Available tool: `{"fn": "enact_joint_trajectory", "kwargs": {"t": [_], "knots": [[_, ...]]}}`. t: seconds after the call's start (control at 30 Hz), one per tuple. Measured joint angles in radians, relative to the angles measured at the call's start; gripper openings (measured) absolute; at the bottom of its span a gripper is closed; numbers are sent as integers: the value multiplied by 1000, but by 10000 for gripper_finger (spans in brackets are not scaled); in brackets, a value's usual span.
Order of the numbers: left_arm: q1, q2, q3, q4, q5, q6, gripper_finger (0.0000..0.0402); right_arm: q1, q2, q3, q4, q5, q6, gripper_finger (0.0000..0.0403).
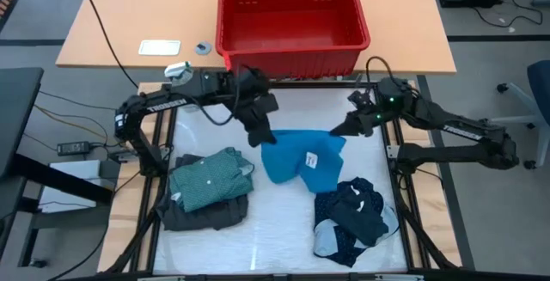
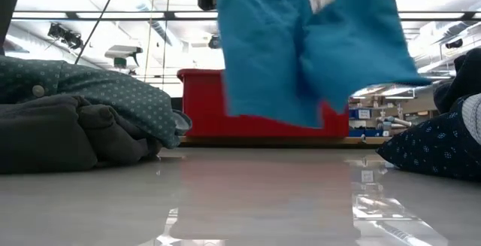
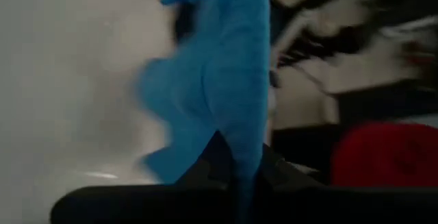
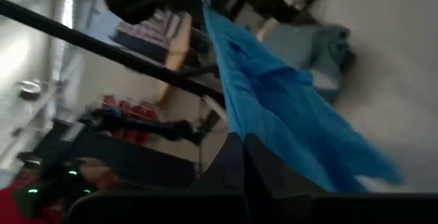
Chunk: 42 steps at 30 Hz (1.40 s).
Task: Fold Laundry from Bin
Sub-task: Fold the blue short on the table
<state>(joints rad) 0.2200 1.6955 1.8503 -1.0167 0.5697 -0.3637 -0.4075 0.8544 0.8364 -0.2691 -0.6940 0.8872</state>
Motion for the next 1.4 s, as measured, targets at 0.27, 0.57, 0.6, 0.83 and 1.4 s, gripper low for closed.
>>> {"fn": "enact_joint_trajectory", "kwargs": {"t": [0.27,0.57,0.6,0.83,1.4], "knots": [[37,166,-58,20,-238,33,14,-130,251,-69,-192,202,-373,5],[255,442,-126,98,-305,-49,38,-295,540,-41,-96,533,-538,130],[269,452,-126,96,-298,-53,42,-295,545,-41,-100,506,-520,142],[306,463,-123,103,-296,-61,43,-160,548,-43,-84,307,-494,155],[363,394,-123,26,-308,-18,91,-223,759,-69,-51,660,-623,75]]}}
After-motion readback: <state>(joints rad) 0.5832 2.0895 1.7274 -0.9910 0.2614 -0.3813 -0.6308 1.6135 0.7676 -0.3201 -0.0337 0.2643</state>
